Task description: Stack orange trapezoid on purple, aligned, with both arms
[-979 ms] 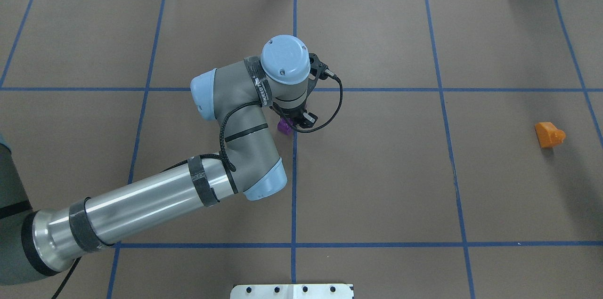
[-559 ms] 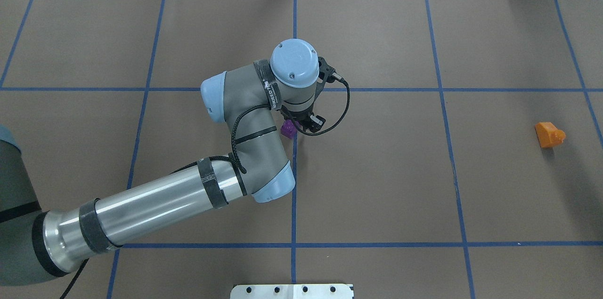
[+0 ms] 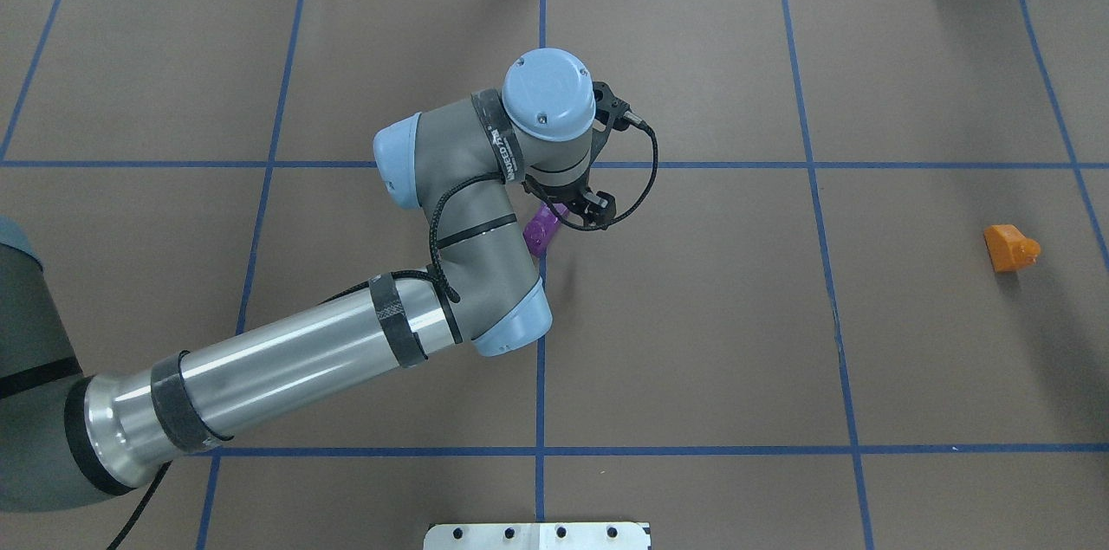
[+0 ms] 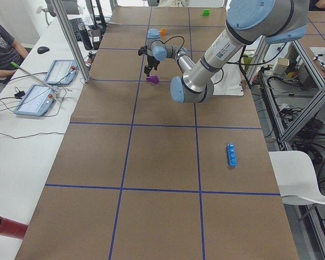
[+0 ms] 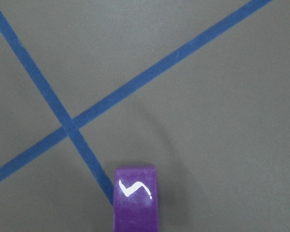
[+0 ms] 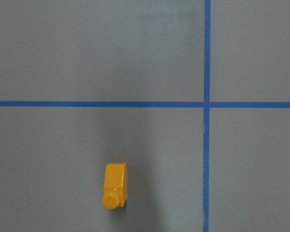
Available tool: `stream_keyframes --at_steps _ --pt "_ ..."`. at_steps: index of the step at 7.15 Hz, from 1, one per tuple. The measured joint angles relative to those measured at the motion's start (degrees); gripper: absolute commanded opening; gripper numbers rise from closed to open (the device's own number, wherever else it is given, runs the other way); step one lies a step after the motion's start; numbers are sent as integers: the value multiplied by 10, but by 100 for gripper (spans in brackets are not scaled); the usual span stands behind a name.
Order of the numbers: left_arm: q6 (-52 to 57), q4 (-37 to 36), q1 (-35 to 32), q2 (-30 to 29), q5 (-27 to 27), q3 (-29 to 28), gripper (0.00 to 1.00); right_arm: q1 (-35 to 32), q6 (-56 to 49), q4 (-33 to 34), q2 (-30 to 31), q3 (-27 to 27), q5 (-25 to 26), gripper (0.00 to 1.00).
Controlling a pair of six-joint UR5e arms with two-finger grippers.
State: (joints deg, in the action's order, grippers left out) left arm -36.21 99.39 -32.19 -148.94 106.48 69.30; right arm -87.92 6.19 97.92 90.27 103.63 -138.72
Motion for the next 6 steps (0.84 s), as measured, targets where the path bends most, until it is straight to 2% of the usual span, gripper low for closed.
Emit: stream_keyframes --at_steps 2,4,6 --pt "2 -6 -54 -5 40 7 100 40 76 -50 2 9 3 100" --pt "6 -67 -94 -5 77 47 100 102 197 -174 26 8 40 100" --pt "6 -100 -105 -6 82 69 100 182 302 -288 50 -14 99 100"
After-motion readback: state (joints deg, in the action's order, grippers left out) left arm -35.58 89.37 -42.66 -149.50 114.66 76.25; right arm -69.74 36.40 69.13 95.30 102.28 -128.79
